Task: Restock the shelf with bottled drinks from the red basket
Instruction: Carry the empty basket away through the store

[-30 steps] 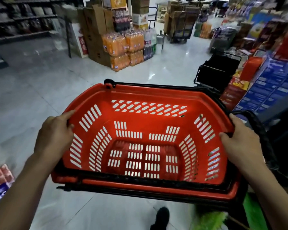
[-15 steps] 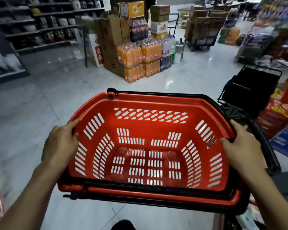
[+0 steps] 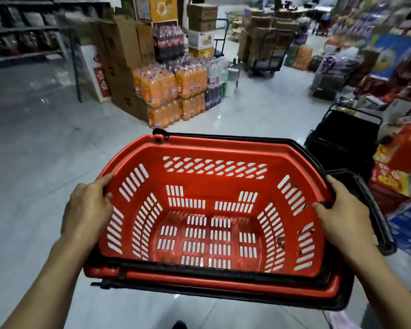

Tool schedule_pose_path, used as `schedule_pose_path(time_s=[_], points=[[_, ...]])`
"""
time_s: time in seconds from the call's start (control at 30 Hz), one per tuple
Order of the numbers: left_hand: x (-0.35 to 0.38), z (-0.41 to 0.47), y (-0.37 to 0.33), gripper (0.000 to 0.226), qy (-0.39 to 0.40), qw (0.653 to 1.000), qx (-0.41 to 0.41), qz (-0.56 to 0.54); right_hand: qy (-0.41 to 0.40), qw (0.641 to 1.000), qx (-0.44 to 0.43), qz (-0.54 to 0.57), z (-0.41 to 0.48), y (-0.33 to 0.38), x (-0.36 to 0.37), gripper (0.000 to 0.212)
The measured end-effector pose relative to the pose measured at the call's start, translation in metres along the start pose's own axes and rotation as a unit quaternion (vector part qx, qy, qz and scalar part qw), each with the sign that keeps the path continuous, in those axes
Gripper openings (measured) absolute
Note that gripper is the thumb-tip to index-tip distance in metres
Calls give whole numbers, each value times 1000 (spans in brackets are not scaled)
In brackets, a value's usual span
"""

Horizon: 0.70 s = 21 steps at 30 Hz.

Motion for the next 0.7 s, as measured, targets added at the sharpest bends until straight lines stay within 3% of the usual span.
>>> schedule_pose_path(time_s=[0.3,0.7], points=[[127,171,-141,51,51,991,120,-17,-50,995,82,-24,146,-1,49,66],[323,338,-299,55,113,977,179,37,-60,985,160,16,363,-49,170,65]])
Point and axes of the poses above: each hand's wrist, its own z-axis towards the middle knuckle, its own x-axis out of the palm, y = z × x, the point moved 10 cm from there along z, towards the middle knuckle, and after that the axes turned 9 degrees about -y, right-handed, at the moved point
